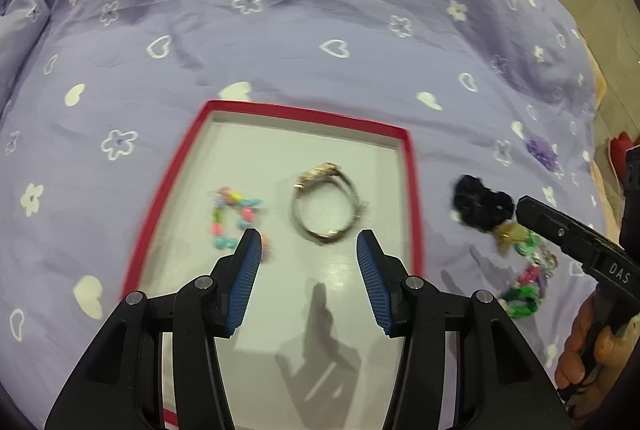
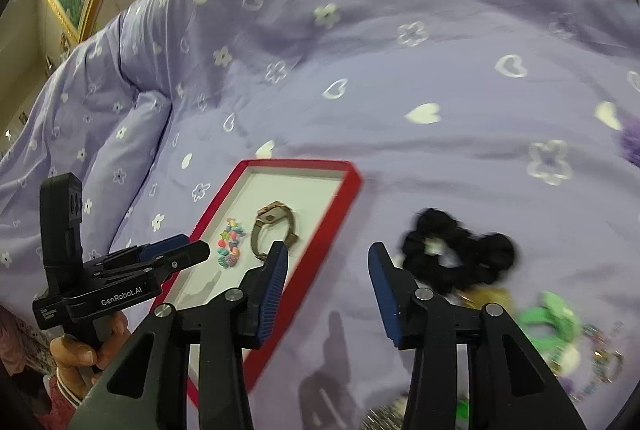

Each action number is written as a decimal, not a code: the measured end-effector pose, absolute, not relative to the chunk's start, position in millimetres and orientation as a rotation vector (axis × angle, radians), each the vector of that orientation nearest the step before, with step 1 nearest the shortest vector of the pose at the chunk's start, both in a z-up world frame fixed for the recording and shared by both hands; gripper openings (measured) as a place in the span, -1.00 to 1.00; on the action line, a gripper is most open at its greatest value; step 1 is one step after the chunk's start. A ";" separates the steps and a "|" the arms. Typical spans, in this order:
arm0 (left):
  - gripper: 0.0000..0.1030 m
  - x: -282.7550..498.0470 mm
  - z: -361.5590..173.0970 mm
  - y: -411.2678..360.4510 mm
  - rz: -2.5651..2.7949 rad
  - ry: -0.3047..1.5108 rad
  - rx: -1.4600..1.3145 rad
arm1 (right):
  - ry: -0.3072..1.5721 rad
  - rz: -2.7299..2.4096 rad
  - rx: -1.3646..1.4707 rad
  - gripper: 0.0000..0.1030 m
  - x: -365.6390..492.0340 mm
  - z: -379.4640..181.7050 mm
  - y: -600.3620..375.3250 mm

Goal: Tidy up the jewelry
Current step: 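Open both grippers to drop the bracelet and watch into the tray, then grasp the black scrunchie with the left gripper while the right gripper grasps the yellow claw clip, then carry the black scrunchie and yellow claw clip over the tray with both grippers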

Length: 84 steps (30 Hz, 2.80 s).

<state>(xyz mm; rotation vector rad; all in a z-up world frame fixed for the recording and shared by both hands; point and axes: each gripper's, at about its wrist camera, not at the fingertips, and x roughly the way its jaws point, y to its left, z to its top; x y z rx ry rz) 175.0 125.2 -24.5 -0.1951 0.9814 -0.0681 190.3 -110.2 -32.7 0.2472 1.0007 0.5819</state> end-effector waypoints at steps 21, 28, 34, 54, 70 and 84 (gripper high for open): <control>-0.05 190.7 -18.8 35.9 -0.194 1.005 -0.099 | 1.000 0.426 0.284 -0.06 159.8 -48.5 -211.5; -0.05 213.5 -28.1 22.3 -0.200 1.032 -0.067 | 1.017 0.501 0.186 -0.05 165.9 -62.0 -195.3; -0.05 225.8 -37.0 15.9 -0.204 1.051 -0.056 | 1.043 0.516 0.117 0.01 179.5 -77.1 -179.1; 0.16 256.7 -62.3 -53.3 -0.268 1.081 0.074 | 0.952 0.423 0.314 -0.31 172.4 -67.2 -241.7; -0.84 225.3 -42.3 -49.6 -0.337 1.019 0.046 | 0.916 0.413 0.374 -0.31 158.3 -52.4 -254.5; -0.84 156.1 4.0 19.0 -0.302 0.921 -0.113 | 0.908 0.496 0.358 -0.31 136.8 -33.2 -215.5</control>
